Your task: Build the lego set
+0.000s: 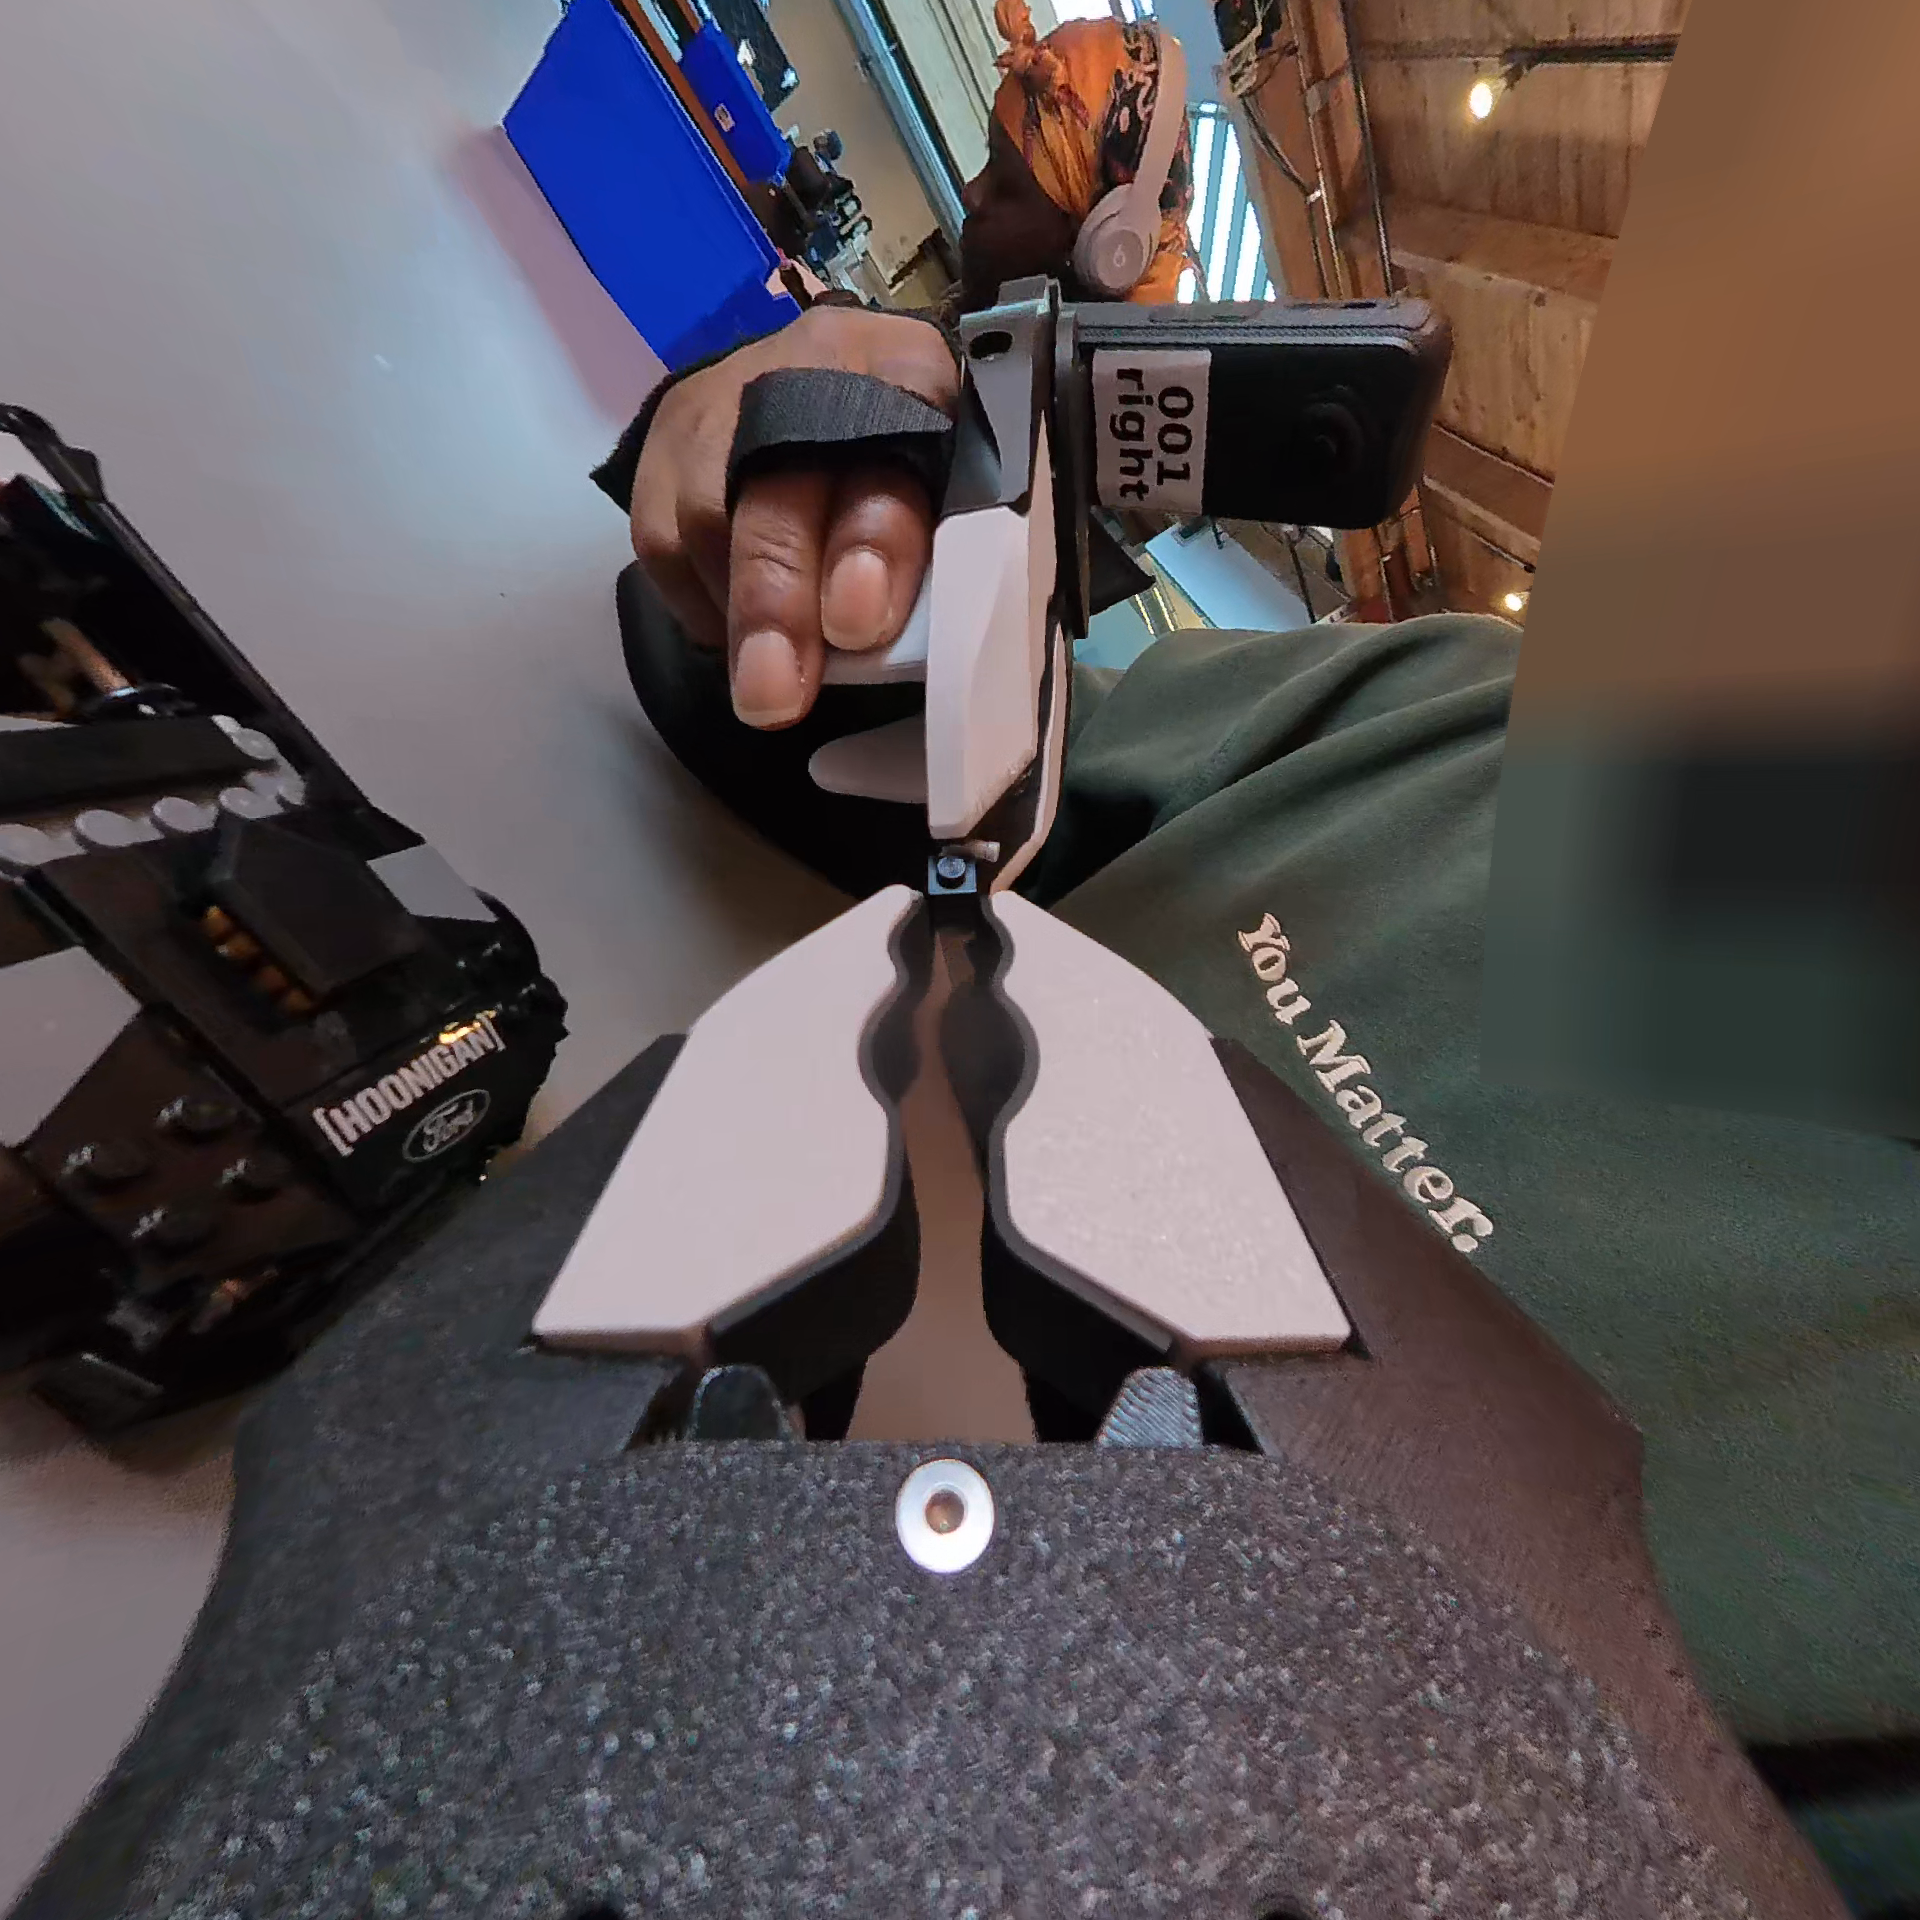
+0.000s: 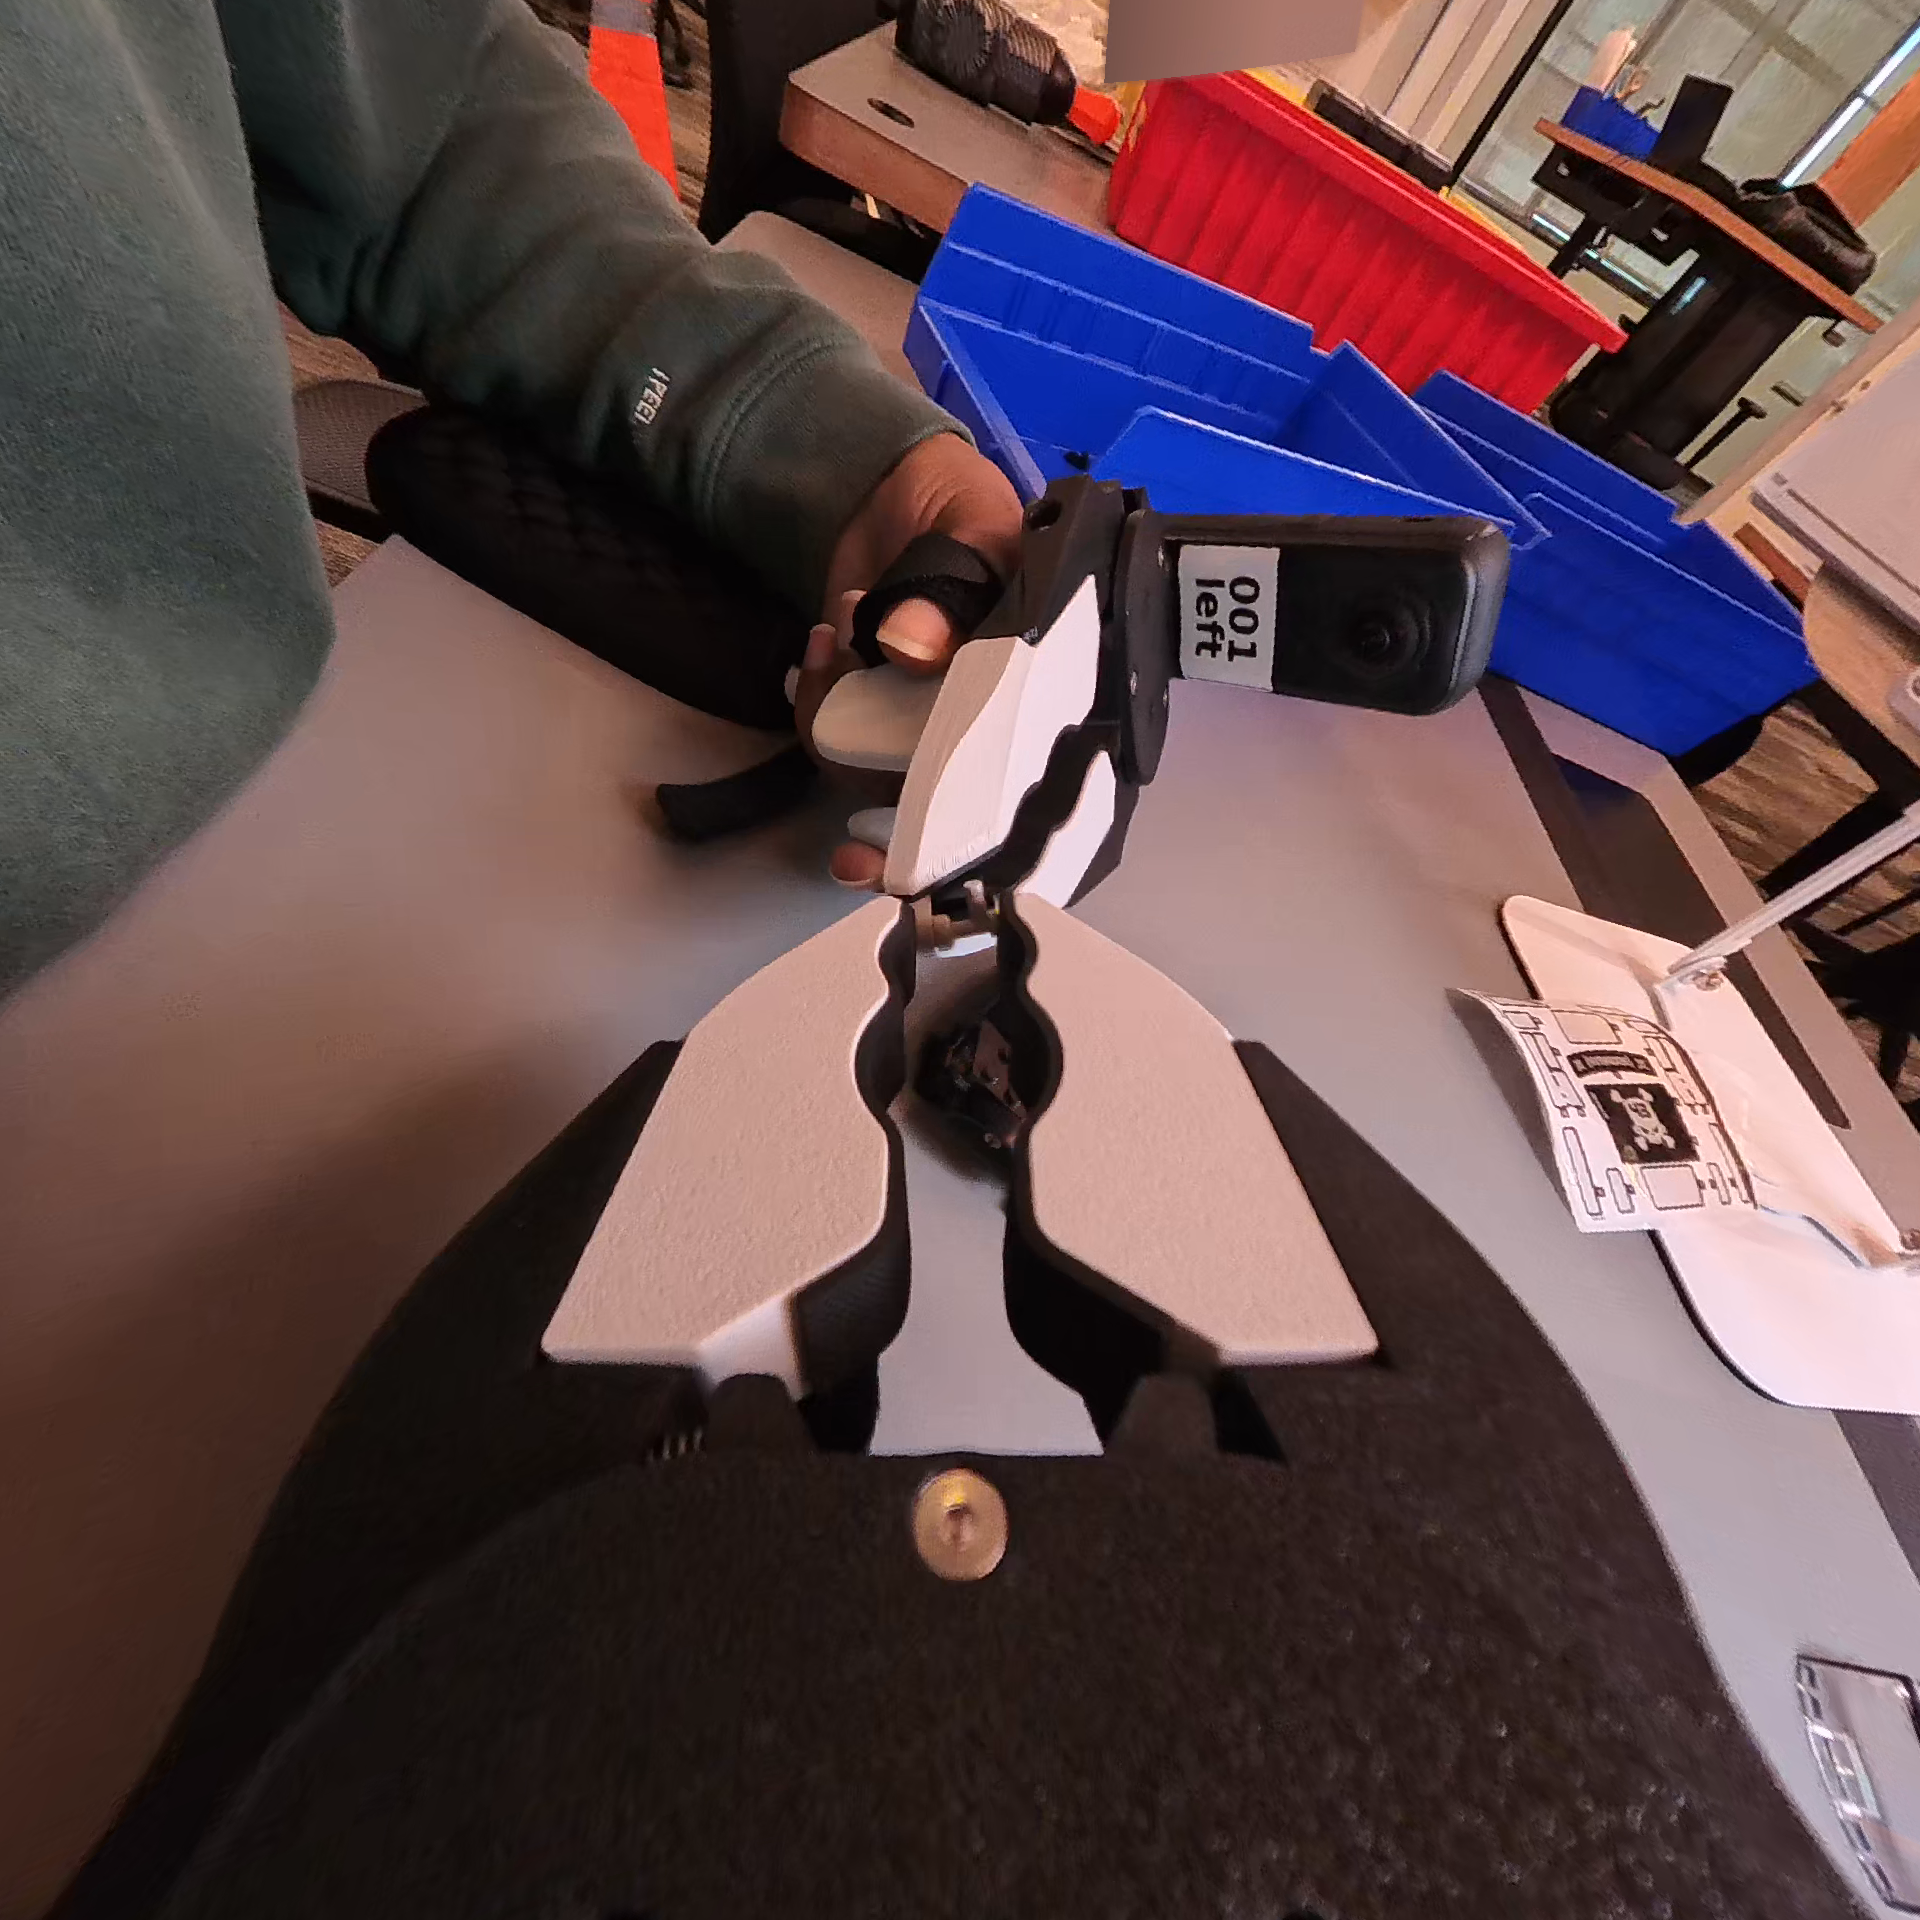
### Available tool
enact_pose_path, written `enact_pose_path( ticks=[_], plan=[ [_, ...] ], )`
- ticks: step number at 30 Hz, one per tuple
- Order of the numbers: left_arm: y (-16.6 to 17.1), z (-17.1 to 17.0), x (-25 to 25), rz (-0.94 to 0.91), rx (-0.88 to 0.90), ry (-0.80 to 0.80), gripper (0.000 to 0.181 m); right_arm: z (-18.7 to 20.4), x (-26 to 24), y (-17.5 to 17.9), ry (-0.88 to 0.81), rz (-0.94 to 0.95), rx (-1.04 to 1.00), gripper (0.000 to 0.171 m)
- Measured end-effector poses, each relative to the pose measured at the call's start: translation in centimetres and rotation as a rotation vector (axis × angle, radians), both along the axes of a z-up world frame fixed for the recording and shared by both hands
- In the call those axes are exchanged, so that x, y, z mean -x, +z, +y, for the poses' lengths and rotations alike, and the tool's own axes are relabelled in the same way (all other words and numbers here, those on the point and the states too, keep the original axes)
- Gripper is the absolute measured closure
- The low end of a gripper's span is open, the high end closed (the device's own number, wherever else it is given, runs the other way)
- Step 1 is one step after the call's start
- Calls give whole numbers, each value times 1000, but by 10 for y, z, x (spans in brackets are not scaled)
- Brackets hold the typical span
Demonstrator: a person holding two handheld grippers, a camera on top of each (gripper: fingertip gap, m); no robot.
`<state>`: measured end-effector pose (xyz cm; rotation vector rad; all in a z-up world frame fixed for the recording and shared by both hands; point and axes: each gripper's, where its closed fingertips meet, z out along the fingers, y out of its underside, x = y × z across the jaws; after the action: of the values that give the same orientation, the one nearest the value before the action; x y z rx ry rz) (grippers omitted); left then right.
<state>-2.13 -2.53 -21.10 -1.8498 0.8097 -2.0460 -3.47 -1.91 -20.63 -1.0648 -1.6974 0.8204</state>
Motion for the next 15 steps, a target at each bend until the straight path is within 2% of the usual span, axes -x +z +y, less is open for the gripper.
enact_pose_path(
  ticks=[15],
  plan=[
    [22, -1, 0, -131, 17, 2, 172, 0, 0, 21, 6, 110, 60, 156]
  ],
)
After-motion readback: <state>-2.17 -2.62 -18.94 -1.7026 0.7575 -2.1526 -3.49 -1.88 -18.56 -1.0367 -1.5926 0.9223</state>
